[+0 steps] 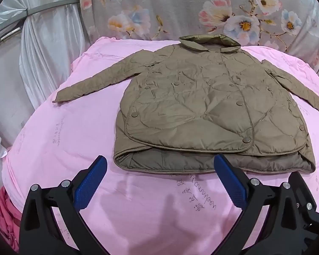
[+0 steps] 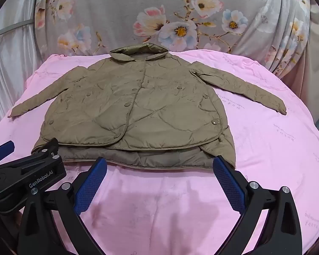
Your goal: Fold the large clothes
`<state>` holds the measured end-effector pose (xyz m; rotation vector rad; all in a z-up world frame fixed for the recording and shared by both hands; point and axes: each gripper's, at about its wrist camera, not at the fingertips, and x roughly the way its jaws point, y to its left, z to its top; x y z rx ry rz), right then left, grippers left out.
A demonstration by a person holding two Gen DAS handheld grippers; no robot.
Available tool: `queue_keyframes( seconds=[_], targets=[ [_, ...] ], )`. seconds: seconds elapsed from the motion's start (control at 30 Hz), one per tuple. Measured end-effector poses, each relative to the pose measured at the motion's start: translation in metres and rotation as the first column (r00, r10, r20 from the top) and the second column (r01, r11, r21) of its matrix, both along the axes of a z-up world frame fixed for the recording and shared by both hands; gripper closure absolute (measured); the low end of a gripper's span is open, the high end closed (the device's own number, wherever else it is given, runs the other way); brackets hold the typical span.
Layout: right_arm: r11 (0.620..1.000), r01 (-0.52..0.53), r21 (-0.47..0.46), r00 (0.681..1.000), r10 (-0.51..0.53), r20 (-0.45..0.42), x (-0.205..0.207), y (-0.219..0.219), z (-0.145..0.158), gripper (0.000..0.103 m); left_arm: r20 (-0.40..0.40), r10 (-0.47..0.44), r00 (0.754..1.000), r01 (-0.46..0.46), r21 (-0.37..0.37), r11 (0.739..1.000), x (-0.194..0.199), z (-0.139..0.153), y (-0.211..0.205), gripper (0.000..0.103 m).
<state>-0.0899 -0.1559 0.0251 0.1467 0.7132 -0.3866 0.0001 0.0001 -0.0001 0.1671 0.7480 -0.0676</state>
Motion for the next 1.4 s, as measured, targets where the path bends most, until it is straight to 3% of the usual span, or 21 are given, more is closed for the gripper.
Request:
queue_keyframes(
  seconds=[0.27,0.7,1.4],
  targets=[
    [1.0,-0.009,0.029,1.0,0.009,0.0,-0.001,-0.004,-0.003,0.005,-0.004,0.001,1.0,-0.001,-0.017,1.0,0.002,0.0,0.002,0.005],
    [1.0,0.003,-0.014,1.0,-0.003,0.008,-0.002,0.006,0.005,0.005,0.015,0.008,1.0,-0.008,-0.014,1.0,-0.008,0.015,0.008,0.005],
    [1.0,0.005,-0.017,1.0,-0.005,0.018,-0.01,0.005,0.007,0.005,0.014,0.004,1.0,-0.004,-0.02,1.0,-0.005,0.008,0.01,0.005]
  ],
)
